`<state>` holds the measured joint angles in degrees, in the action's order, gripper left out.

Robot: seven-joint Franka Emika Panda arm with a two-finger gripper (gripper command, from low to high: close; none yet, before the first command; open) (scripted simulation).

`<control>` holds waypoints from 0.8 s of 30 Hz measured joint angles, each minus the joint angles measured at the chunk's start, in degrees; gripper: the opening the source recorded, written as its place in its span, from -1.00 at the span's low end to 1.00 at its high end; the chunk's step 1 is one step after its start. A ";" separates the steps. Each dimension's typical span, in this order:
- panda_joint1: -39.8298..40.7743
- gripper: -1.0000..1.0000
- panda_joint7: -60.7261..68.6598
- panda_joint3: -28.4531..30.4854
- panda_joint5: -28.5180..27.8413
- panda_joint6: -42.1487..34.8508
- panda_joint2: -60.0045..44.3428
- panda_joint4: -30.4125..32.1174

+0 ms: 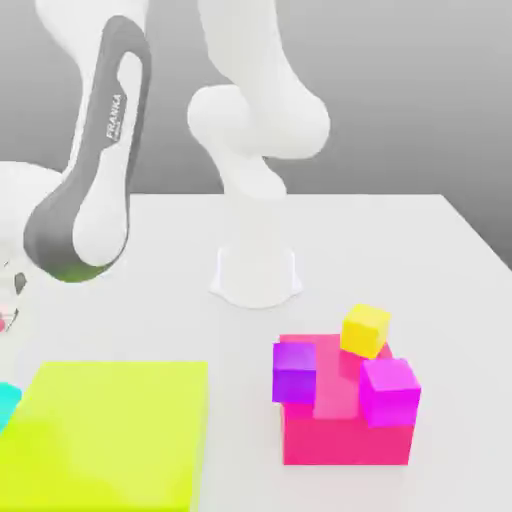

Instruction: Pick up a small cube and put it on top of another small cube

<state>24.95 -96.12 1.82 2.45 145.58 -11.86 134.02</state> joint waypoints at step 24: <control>-21.10 1.00 13.17 -13.44 1.79 2.42 23.04 24.94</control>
<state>3.85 -82.95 -11.62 4.24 148.00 11.18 158.96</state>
